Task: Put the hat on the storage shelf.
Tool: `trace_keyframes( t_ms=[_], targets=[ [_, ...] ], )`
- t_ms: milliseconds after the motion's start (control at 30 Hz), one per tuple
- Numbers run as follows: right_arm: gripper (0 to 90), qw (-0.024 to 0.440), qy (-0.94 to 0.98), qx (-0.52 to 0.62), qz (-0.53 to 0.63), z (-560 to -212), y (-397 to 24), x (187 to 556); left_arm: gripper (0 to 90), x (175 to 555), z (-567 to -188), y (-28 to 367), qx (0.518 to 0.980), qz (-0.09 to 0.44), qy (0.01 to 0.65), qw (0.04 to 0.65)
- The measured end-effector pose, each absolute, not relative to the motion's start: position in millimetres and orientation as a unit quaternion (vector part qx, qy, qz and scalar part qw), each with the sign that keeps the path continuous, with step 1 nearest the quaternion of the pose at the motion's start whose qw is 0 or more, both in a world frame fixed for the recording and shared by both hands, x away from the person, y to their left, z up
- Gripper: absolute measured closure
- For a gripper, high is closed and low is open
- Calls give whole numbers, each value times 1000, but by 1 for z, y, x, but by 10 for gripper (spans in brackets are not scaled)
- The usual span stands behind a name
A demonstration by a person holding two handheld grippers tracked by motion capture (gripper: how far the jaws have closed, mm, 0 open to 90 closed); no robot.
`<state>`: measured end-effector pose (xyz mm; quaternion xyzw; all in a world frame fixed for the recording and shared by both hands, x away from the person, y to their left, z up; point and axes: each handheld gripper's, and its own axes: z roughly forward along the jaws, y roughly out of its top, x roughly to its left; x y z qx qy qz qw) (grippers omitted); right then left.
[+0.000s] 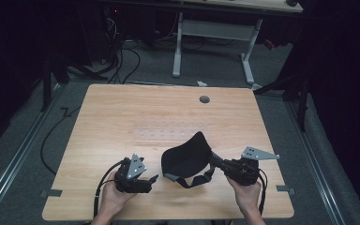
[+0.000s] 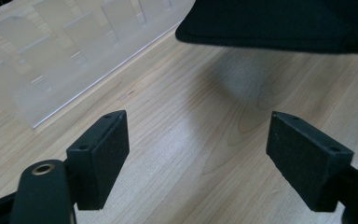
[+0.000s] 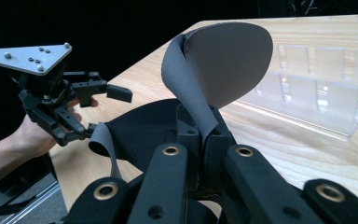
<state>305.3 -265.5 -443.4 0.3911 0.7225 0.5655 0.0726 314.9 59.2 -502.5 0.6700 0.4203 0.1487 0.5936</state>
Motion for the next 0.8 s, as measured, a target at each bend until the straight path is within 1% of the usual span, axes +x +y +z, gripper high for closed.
trace_keyframes(
  t_ms=[400, 633, 800],
  targets=[
    [888, 50, 726, 382, 570, -444, -255, 309, 232, 312, -494, 49, 669, 142, 401, 610],
    [887, 40, 728, 379, 570, -444, -250, 311, 269, 311, -490, 47, 669, 128, 402, 612],
    [887, 35, 729, 380, 568, -443, -248, 311, 280, 309, -482, 48, 666, 127, 394, 621]
  ],
)
